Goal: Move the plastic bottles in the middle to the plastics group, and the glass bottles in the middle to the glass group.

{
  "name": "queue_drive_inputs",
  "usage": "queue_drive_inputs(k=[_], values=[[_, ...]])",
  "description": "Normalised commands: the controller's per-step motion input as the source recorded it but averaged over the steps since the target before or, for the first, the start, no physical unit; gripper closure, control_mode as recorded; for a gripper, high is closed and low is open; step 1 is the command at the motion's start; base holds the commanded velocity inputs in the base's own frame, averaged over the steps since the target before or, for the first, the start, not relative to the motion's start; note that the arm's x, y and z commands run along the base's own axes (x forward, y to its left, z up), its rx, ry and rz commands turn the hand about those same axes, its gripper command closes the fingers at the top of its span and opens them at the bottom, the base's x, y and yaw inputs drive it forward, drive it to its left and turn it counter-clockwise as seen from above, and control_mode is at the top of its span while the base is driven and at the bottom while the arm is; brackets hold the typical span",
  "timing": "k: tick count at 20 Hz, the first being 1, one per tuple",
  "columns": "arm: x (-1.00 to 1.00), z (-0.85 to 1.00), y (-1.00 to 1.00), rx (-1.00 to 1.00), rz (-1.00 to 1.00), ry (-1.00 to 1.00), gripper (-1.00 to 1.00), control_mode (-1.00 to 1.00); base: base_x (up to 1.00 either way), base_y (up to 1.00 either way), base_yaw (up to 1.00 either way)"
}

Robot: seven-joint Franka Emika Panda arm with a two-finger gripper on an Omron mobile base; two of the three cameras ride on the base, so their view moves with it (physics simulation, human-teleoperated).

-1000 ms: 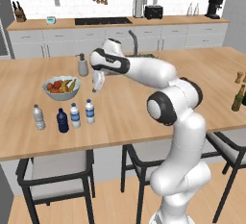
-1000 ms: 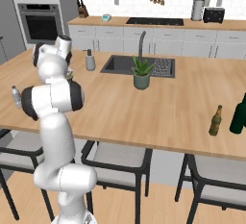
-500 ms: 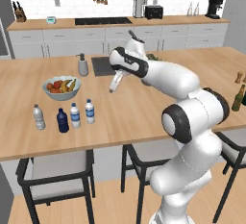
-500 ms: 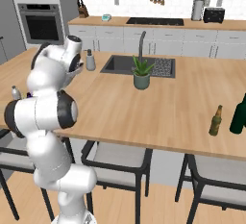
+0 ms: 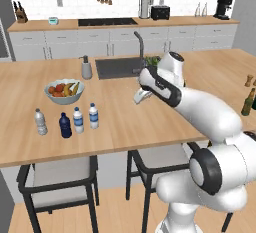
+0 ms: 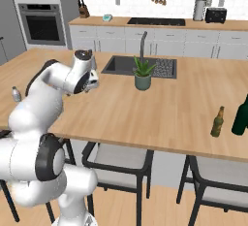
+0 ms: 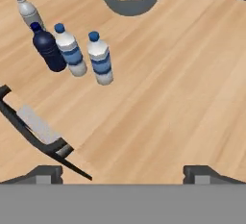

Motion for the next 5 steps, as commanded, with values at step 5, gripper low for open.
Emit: queue_drive_inputs(k=[5], values=[[-0.76, 0.0, -0.76, 0.08, -0.4, 0.0, -1.0, -1.0, 0.0, 0.0, 0.0]])
